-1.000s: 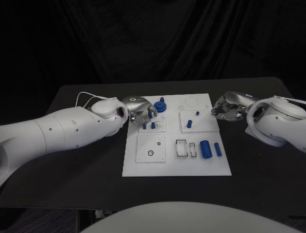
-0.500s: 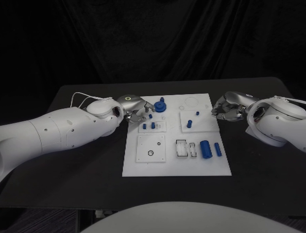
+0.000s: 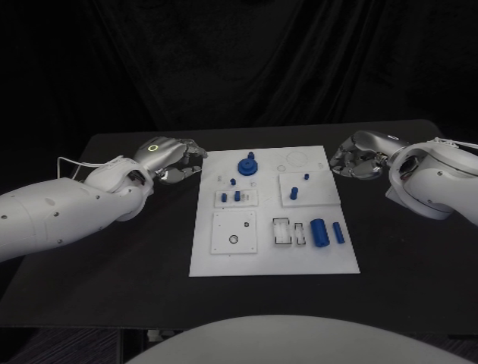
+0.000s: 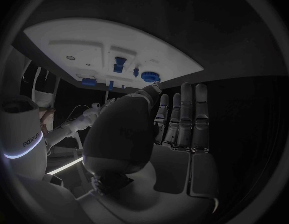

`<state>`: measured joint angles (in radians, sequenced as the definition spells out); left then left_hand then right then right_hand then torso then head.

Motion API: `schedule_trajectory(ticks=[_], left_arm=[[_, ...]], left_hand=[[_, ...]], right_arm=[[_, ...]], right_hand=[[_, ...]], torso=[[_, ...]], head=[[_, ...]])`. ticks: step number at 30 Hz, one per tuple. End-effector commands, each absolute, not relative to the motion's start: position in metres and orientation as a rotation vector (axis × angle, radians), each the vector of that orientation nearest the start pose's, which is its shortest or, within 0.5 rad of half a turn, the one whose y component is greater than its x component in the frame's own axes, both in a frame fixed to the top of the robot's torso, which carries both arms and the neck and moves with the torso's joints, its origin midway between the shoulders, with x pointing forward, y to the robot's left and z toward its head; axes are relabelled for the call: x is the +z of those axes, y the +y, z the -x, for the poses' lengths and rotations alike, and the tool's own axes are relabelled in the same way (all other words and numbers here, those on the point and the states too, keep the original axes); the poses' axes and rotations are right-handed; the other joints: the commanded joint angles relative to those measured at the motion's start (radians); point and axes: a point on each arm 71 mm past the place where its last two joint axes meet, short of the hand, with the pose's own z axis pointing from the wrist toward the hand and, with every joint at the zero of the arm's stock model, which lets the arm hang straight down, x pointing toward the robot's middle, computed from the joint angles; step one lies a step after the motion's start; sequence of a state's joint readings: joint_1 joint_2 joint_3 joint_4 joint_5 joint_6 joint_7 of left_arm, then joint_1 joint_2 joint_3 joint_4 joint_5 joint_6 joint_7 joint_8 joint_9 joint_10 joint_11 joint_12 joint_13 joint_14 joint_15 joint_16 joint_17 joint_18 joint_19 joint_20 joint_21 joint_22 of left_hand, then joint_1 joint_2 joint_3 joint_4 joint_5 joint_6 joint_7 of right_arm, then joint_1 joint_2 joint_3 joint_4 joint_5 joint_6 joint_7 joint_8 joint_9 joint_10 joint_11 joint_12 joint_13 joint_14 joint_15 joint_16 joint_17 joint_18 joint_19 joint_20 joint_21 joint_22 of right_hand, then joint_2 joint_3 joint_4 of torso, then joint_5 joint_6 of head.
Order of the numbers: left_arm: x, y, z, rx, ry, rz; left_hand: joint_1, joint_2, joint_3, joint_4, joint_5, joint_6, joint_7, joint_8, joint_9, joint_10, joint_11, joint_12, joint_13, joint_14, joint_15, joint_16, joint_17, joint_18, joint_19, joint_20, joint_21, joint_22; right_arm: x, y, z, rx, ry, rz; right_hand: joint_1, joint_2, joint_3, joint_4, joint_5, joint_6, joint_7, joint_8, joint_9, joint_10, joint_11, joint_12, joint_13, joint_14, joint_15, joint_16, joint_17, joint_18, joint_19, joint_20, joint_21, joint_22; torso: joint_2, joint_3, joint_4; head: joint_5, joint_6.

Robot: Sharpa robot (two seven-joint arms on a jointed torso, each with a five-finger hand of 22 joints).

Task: Assemble the parts on the task board

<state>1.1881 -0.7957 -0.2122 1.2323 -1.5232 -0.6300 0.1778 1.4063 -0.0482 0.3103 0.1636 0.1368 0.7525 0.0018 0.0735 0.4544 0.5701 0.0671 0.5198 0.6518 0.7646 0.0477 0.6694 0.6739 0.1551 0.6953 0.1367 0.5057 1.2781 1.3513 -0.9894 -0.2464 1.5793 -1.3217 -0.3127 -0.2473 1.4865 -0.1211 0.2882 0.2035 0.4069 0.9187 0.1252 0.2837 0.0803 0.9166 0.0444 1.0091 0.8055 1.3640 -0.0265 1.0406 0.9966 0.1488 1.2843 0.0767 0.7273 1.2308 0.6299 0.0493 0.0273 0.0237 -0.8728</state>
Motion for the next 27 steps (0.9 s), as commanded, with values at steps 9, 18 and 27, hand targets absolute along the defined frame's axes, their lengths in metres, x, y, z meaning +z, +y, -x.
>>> schedule_trajectory(ticks=[9, 18, 27], left_arm=[[-0.232, 0.278, -0.474, -1.236, 1.437, 0.346], [-0.243, 0.268, -0.449, -1.594, 1.415, 0.636], [-0.244, 0.261, -0.436, -1.709, 1.403, 0.697]], left_hand=[[-0.254, 0.082, -0.204, 0.121, 0.043, -0.161, -0.016, -0.009, -0.128, -0.323, 0.058, -0.159, -0.215, -0.584, 0.087, -0.593, -0.389, -0.057, -0.508, 0.022, -0.442, -0.326], [-0.243, 0.212, -0.530, 0.127, -0.080, -0.376, -0.028, -0.032, -0.351, -0.477, -0.022, -0.364, -0.598, -0.757, 0.067, -0.667, -0.667, -0.029, -0.625, 0.033, -0.468, -0.878], [-0.234, 0.201, -0.579, 0.127, -0.090, -0.425, -0.037, -0.036, -0.380, -0.490, -0.026, -0.381, -0.619, -0.765, 0.067, -0.669, -0.674, -0.023, -0.640, 0.039, -0.472, -0.946]], right_arm=[[-0.180, -0.252, -0.483, 0.444, 1.711, 0.145], [-0.194, -0.243, -0.489, 0.427, 1.730, 0.221], [-0.209, -0.237, -0.486, 0.430, 1.761, 0.271]], right_hand=[[0.043, -0.055, 0.080, -0.062, 0.155, 0.005, 0.020, 0.019, 0.014, -0.098, 0.024, -0.225, -0.190, -0.040, 0.015, -0.025, -0.027, 0.014, -0.036, 0.008, -0.057, 0.002], [-0.009, -0.053, 0.057, -0.056, 0.008, -0.070, 0.042, -0.009, 0.006, -0.291, 0.070, -0.305, -0.248, -0.070, 0.056, 0.024, 0.006, 0.013, -0.072, 0.044, -0.077, 0.023], [-0.020, -0.048, 0.038, -0.051, -0.047, -0.102, 0.041, -0.021, 0.001, -0.324, 0.083, -0.354, -0.321, -0.096, 0.067, 0.001, -0.063, 0.012, -0.053, 0.061, -0.040, 0.047]], torso=[[0.001, -0.0024, 0.0036], [0.003, -0.0199, 0.0323], [0.015, -0.0462, 0.0571]], head=[[-0.022, 0.000], [-0.074, 0.000], [-0.104, 0.000]])
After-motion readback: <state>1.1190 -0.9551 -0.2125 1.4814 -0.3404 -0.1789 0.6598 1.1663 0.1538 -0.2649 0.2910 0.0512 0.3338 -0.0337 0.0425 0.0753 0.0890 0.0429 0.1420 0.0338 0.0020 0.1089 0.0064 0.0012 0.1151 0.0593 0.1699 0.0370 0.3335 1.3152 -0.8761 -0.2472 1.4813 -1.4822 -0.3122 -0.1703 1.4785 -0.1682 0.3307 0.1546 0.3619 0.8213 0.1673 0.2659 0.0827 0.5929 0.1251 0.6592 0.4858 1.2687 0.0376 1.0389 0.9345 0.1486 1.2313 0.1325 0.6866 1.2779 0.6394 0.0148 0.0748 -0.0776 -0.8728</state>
